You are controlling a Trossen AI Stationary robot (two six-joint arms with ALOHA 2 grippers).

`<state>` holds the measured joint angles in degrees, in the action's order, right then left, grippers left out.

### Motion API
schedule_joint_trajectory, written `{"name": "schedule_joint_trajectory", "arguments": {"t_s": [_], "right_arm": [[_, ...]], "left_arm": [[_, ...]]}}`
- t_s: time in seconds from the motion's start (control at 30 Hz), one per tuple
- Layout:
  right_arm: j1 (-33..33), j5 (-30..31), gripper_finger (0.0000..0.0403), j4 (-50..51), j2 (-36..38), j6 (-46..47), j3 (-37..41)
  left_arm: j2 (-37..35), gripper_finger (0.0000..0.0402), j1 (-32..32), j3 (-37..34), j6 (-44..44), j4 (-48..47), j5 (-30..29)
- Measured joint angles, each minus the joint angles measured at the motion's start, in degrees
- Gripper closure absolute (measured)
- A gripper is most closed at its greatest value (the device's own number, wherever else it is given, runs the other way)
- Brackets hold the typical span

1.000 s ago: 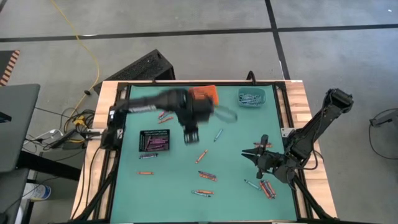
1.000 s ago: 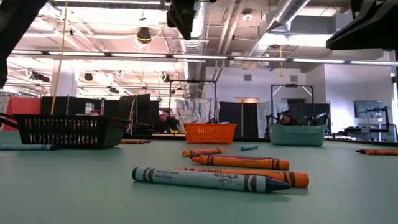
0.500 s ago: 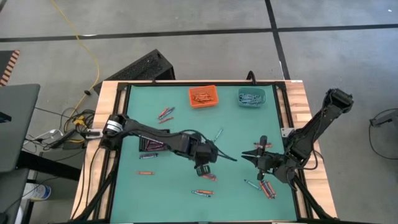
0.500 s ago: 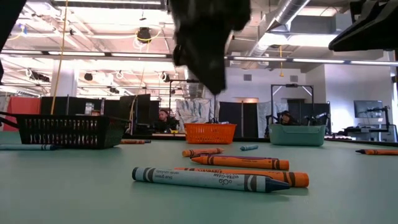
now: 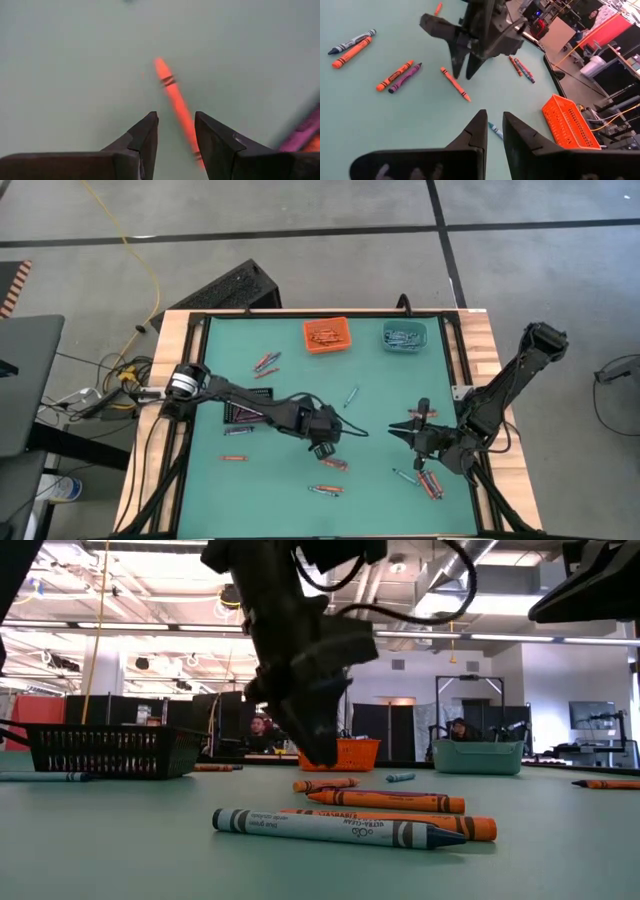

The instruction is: Sort crayons

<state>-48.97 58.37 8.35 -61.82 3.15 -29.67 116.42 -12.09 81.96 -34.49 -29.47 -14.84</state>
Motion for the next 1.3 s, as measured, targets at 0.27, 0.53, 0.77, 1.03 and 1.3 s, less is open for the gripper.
{"name": "schedule_joint_trajectory", "arguments": {"t_s": [0.27,0.53,0.77,1.03,1.3], "right_arm": [[0.0,0.0,0.0339,0.1,0.0,-0.2,0.0],[0.0,0.0,0.0339,0.0,0.0,-0.2,0.0],[0.0,0.0,0.0339,-0.2,0.0,-0.2,0.0],[0.0,0.0,0.0339,0.1,0.0,-0.2,0.0],[0.0,0.0,0.0339,0.1,0.0,-0.2,0.0]], "left_arm": [[0.0,0.0301,-5.5,0.5,20.1,10.2,5.1],[0.0,0.0319,-9.5,0.3,30.1,11.0,8.2],[0.6,0.032,-9.1,0.3,30.2,11.4,7.9],[3.5,0.032,-9.1,0.3,30.8,12.6,5.0],[4.7,0.032,-9.0,0.2,31.5,12.4,5.6]]}}
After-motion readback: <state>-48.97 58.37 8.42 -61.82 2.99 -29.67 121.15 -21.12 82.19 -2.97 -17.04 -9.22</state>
